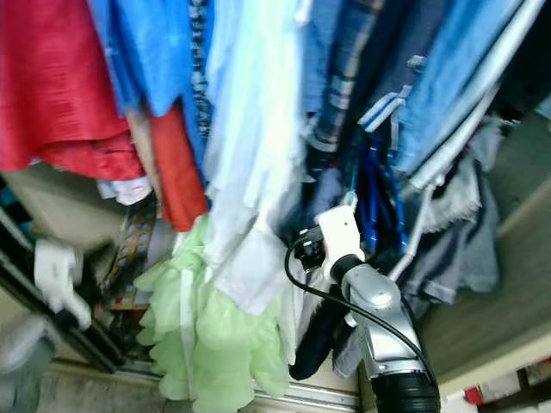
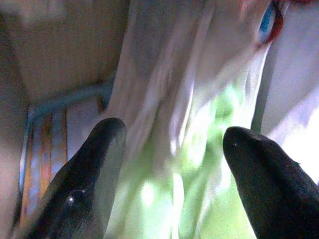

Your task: Clean up the room

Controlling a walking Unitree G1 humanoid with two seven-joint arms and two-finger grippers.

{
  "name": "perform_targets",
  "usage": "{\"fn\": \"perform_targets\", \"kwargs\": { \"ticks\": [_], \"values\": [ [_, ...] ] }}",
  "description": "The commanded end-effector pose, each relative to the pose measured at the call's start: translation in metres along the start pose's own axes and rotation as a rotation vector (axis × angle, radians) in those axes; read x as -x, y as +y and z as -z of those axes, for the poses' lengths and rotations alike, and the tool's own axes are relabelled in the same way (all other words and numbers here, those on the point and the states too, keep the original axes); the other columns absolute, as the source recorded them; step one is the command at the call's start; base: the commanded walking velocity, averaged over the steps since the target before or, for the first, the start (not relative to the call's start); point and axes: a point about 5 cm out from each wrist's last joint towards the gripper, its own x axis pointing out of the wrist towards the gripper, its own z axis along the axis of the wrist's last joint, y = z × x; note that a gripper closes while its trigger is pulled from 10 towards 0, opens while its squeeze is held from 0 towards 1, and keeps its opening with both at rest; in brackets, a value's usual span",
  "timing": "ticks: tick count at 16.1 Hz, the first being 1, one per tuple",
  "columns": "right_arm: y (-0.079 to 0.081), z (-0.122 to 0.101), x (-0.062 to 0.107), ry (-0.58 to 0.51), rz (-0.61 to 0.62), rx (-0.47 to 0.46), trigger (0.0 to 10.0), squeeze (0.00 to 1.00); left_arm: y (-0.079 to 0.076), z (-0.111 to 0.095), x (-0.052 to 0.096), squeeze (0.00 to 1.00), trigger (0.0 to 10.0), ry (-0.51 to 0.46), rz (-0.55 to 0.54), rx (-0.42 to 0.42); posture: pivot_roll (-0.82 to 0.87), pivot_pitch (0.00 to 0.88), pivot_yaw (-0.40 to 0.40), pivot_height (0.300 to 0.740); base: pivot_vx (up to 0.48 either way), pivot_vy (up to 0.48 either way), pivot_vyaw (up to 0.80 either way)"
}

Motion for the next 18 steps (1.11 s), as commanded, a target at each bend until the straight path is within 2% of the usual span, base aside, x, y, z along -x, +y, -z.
{"fn": "perform_targets", "kwargs": {
  "ticks": [1, 2, 3, 6, 7, 8, 9, 10, 12, 13, 15, 16, 18],
  "values": [
    [-0.005, -0.001, 0.009, -0.018, 0.064, -0.014, 10.0, 0.0, -0.011, -0.008, 0.007, 0.0, 10.0, -0.055, -0.007, -0.03, -0.01, 0.0, -0.099, 0.74, 0.0, 0.0, 0.0],
    [-0.007, -0.001, 0.01, -0.023, 0.081, -0.012, 10.0, 0.0, -0.014, -0.007, 0.011, 0.0, 10.0, -0.058, -0.011, -0.052, -0.01, 0.0, -0.099, 0.74, 0.0, 0.0, 0.0],
    [-0.017, -0.001, 0.018, -0.044, 0.16, 0.034, 10.0, 0.0, -0.017, -0.003, 0.026, 0.0, 10.0, -0.069, -0.054, -0.086, 0.0, 0.0, -0.097, 0.74, 0.0, 0.0, 0.0],
    [-0.03, 0.005, 0.028, -0.02, 0.281, 0.034, 10.0, 0.0, -0.011, -0.005, 0.042, 0.0, 10.0, -0.095, -0.174, -0.042, -0.01, 0.0, -0.1, 0.74, 0.0, 0.0, 0.0],
    [-0.026, 0.011, 0.031, -0.01, 0.256, 0.03, 10.0, 0.0, -0.012, -0.002, 0.044, 0.0, 10.0, -0.078, -0.195, -0.038, -0.01, 0.0, -0.099, 0.74, 0.0, 0.0, 0.0],
    [-0.022, 0.013, 0.032, -0.015, 0.228, 0.02, 10.0, 0.0, -0.016, -0.001, 0.042, 0.0, 10.0, -0.068, -0.168, -0.05, -0.01, 0.0, -0.092, 0.74, 0.0, 0.0, 0.0],
    [-0.021, 0.013, 0.034, -0.006, 0.232, 0.063, 10.0, 0.0, -0.019, -0.001, 0.042, 0.0, 10.0, -0.064, -0.156, -0.064, -0.02, 0.0, -0.092, 0.74, 0.0, 0.0, 0.0],
    [-0.026, 0.014, 0.035, 0.014, 0.296, 0.119, 10.0, 0.0, -0.022, -0.001, 0.038, 0.0, 10.0, -0.081, -0.178, -0.038, -0.03, 0.0, -0.089, 0.74, 0.0, 0.0, 0.0],
    [-0.024, 0.017, 0.039, 0.039, 0.276, 0.057, 10.0, 0.0, -0.028, 0.003, 0.033, 0.0, 10.0, -0.061, -0.191, -0.017, -0.04, 0.0, -0.089, 0.74, 0.0, 0.0, 0.0],
    [-0.018, 0.017, 0.044, 0.029, 0.264, 0.086, 10.0, 0.0, -0.035, 0.009, 0.03, 0.0, 10.0, -0.046, -0.179, -0.014, -0.05, 0.0, -0.094, 0.74, 0.0, 0.0, 0.0],
    [-0.008, 0.018, 0.057, 0.017, 0.278, -0.059, 10.0, 0.0, -0.039, 0.011, 0.03, 0.0, 10.0, -0.043, -0.162, -0.006, -0.05, 0.0, -0.098, 0.74, 0.0, 0.0, 0.0],
    [0.006, 0.016, 0.07, -0.006, 0.194, -0.021, 10.0, 0.0, -0.034, 0.009, 0.032, 0.0, 10.0, -0.045, -0.188, -0.005, -0.05, 0.0, -0.094, 0.74, 0.0, 0.0, 0.0],
    [0.014, 0.018, 0.084, -0.002, 0.147, 0.032, 10.0, 0.0, -0.029, 0.008, 0.033, 0.0, 10.0, -0.05, -0.217, -0.004, -0.05, 0.0, -0.091, 0.74, 0.0, 0.0, 0.0]
  ]
}}
